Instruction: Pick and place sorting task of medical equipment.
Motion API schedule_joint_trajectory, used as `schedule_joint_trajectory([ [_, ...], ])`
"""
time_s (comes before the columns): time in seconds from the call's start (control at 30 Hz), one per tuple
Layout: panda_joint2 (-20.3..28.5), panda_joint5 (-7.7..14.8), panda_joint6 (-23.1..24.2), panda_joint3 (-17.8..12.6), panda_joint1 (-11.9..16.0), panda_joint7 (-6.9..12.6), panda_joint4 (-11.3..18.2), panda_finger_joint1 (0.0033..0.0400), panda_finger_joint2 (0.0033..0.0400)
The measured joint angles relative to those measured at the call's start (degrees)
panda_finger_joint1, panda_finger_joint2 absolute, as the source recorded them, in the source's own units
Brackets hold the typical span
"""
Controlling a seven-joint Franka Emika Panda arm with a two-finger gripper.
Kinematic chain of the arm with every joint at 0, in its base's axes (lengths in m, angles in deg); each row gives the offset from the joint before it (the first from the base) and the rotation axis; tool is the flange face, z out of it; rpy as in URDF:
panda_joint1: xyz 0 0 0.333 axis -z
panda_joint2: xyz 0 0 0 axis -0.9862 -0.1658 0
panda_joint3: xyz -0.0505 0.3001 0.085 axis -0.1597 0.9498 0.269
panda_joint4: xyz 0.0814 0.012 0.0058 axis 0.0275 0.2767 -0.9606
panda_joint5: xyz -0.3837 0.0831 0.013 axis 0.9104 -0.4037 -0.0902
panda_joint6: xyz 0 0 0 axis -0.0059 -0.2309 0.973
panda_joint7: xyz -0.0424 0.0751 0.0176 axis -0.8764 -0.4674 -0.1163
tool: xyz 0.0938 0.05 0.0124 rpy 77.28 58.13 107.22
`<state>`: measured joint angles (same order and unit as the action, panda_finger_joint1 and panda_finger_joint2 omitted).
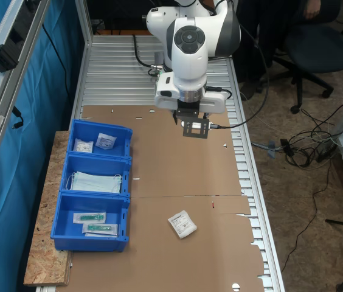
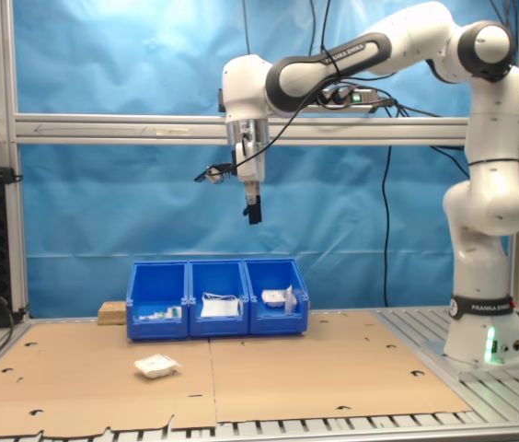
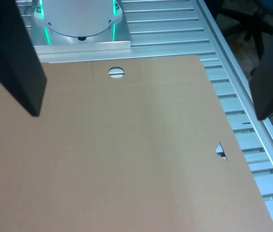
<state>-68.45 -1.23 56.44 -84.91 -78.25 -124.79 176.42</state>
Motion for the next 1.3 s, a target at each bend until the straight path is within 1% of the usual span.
schedule_joint_trajectory([
  [0.17,-1.2,0.0,0.1,3.5,2.6,0.0,-1.0,0.04,0.04],
  [0.2,-1.9,0.0,0.2,5.1,3.9,0.0,-1.6,0.04,0.04],
  [0.37,-4.3,0.0,0.7,9.4,7.3,0.0,-3.7,0.04,0.04],
  [0.53,-7.2,0.0,1.2,12.7,10.1,0.0,-5.9,0.04,0.04],
  [0.67,-9.9,0.1,2.0,14.7,11.9,0.0,-7.6,0.04,0.04],
  [0.7,-11.4,0.7,2.7,15.5,12.7,0.0,-8.5,0.04,0.04],
  [0.8,-13.8,2.7,4.5,16.5,13.6,0.0,-9.6,0.04,0.04],
  [1.07,-20.2,9.3,10.9,18.0,15.3,0.0,-11.8,0.04,0.04],
  [1.17,-22.5,11.1,13.1,18.4,15.8,0.0,-12.7,0.04,0.04],
  [1.3,-25.7,12.9,15.5,19.0,16.2,0.0,-14.0,0.04,0.04],
])
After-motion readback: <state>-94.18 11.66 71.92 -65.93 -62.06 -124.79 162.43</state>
